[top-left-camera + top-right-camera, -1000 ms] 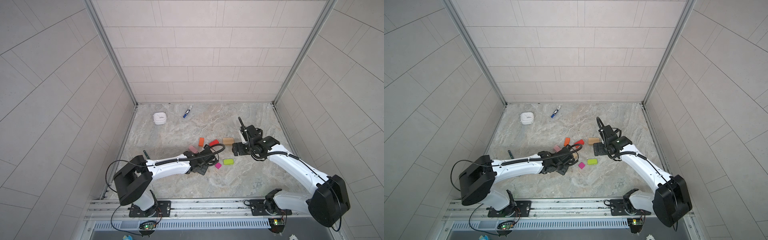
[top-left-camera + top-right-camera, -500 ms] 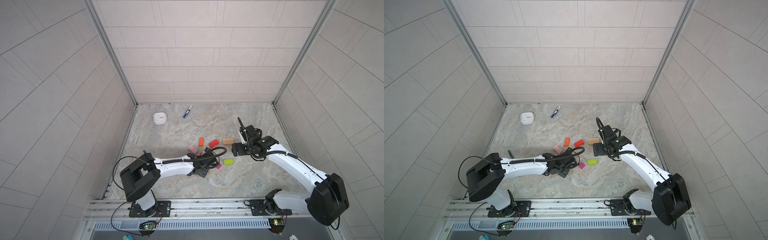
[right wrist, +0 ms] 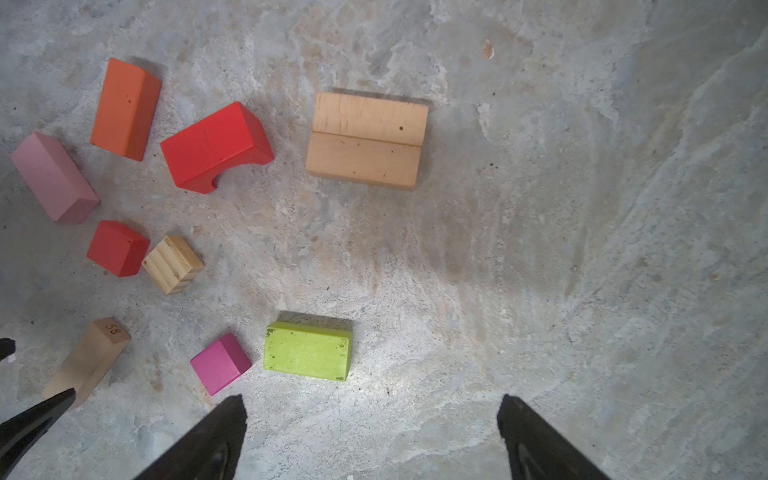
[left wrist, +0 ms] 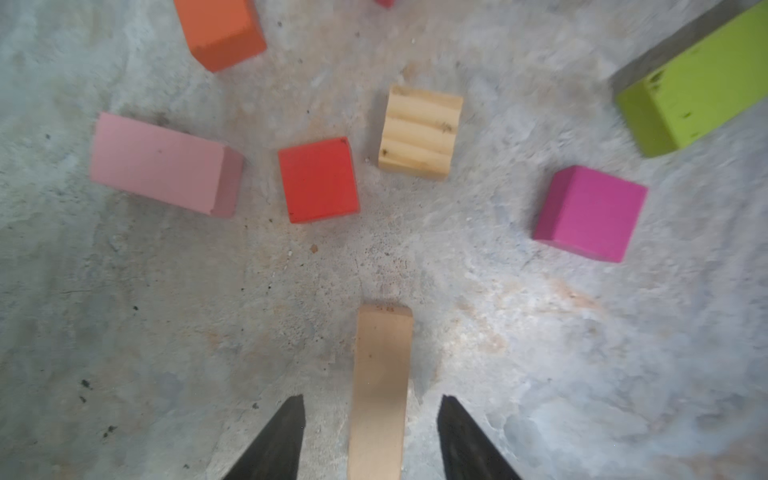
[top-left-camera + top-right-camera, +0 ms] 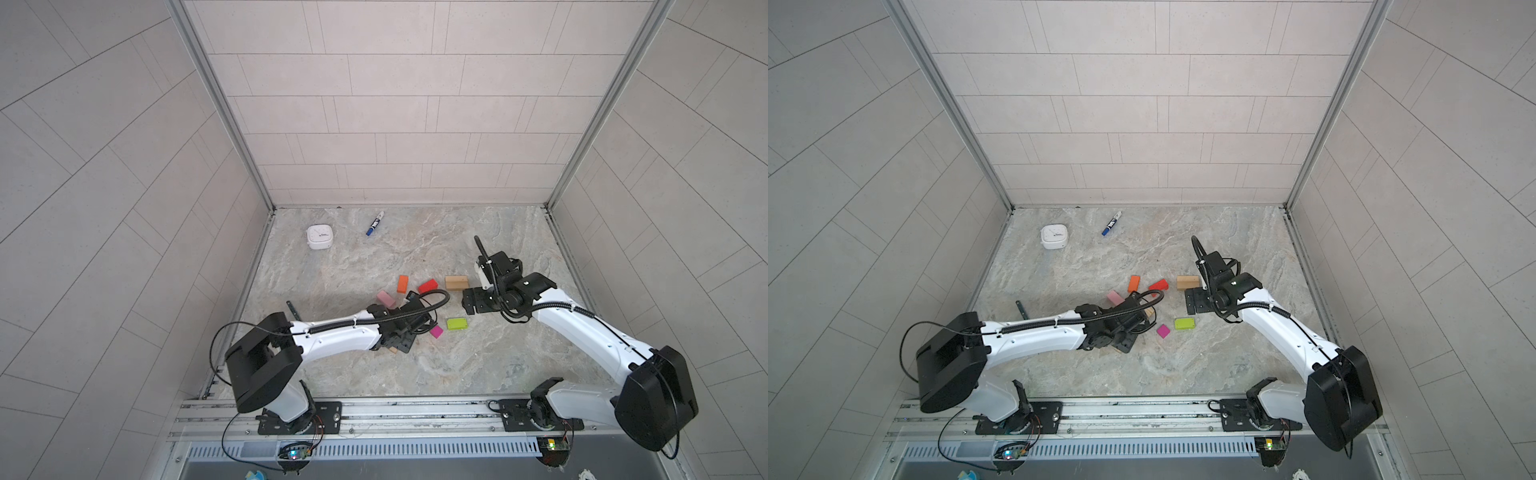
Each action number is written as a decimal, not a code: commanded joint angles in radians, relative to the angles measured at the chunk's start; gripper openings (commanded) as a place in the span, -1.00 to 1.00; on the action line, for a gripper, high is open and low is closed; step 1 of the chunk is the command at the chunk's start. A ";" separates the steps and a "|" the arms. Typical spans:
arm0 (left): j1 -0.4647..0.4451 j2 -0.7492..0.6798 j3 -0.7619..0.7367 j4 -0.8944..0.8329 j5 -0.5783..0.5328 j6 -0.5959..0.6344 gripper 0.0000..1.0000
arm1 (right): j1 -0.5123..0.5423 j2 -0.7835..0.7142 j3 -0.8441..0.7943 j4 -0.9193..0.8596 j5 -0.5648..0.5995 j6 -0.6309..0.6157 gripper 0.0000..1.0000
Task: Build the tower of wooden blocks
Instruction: 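Lower the bar onto the table near the blocks and open the left gripper, then withdraw the left arm while the right gripper moves over the set-down bar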
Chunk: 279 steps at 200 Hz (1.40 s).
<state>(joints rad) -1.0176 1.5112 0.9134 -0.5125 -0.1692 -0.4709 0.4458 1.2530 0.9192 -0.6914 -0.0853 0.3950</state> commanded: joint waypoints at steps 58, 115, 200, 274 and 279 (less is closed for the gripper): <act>0.277 -0.177 0.094 -0.107 0.227 0.042 0.62 | 0.197 0.074 0.030 0.031 -0.012 -0.087 0.90; 0.515 -0.244 0.165 -0.184 0.319 0.106 0.88 | 0.362 0.132 0.052 0.095 0.028 -0.125 0.93; 0.812 -0.255 0.125 -0.174 0.487 0.107 1.00 | 0.502 0.304 0.156 0.127 0.019 -0.199 0.97; 0.931 -0.280 0.081 -0.090 0.634 0.068 1.00 | 0.601 0.516 0.286 0.119 0.004 -0.222 0.95; 0.932 -0.284 0.084 -0.098 0.623 0.071 1.00 | 0.606 0.527 0.294 0.121 0.005 -0.223 0.95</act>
<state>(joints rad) -0.1066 1.2560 1.0031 -0.6319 0.4152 -0.3931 1.0279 1.7397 1.1732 -0.5606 -0.0853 0.1925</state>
